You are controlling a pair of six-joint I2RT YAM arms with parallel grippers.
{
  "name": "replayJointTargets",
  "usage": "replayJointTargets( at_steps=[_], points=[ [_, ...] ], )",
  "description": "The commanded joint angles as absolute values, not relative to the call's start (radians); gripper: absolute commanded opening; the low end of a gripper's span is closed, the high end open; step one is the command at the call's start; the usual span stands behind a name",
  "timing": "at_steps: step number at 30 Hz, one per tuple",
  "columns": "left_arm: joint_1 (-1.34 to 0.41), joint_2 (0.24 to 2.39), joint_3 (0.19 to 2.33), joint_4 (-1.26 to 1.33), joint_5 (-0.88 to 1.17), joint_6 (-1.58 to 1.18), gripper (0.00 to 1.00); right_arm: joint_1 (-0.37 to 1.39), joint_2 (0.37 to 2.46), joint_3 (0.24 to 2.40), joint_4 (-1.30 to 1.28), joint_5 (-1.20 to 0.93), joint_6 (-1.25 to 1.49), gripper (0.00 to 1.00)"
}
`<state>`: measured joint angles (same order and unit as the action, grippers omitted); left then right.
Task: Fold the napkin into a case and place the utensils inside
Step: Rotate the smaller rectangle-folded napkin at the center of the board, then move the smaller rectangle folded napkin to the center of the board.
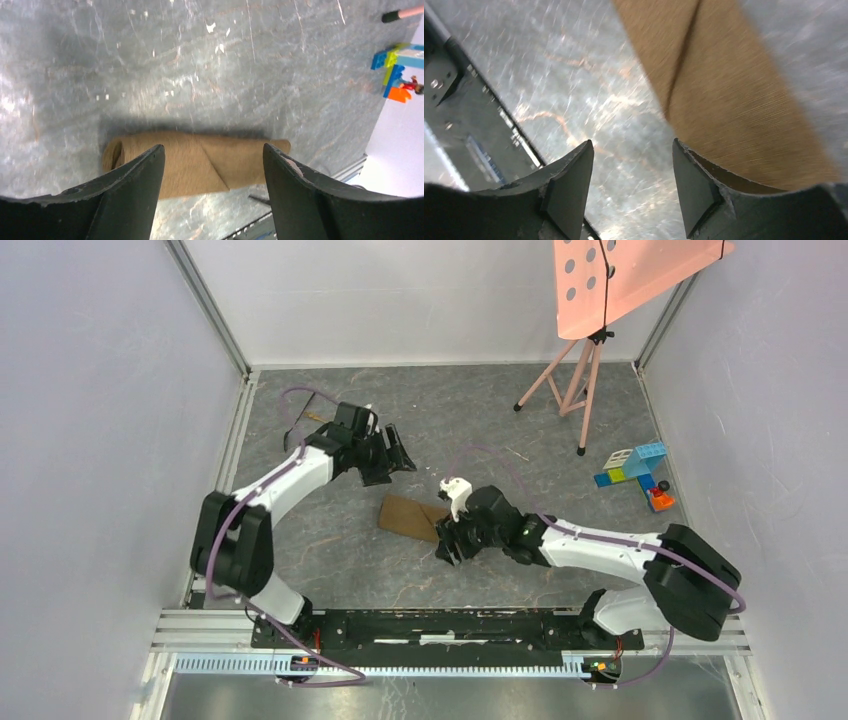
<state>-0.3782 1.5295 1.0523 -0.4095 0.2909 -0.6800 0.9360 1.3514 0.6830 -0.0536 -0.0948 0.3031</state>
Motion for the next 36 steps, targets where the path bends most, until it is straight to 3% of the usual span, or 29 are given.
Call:
replayJointTargets(
  at_steps=[1, 10, 18, 23, 29, 36],
  points=[
    [-0.378, 1.696, 1.179, -0.419, 0.289, -0.613, 0.79, 0.925, 1.393, 0.537, 0.231, -0.304, 0.535, 0.66],
    [-0.398, 1.831, 1.153, -0.393, 0.276, -0.599, 0.79, 0.638, 1.422, 0.361, 0.424, -0.324, 0.59, 0.69],
    [-0.623, 1.775, 0.921, -0.122, 0.399, -0.817, 0.78, 0.332, 1.626, 0.705, 0.217, -0.384, 0.392, 0.68],
    [-0.706, 1.826, 0.955, -0.003, 0.459, -0.917, 0.76, 0.294, 1.572, 0.786, 0.038, -0.279, 0.276, 0.71],
    [-0.709, 1.67, 0.865, -0.072, 0.383, -0.854, 0.77, 0.295, 1.379, 0.616, 0.002, -0.34, 0.24, 0.75],
    [-0.807, 1.706, 0.795, 0.021, 0.451, -0.902, 0.69, 0.305, 1.214, 0.434, 0.043, -0.517, 0.289, 0.78]
  ],
)
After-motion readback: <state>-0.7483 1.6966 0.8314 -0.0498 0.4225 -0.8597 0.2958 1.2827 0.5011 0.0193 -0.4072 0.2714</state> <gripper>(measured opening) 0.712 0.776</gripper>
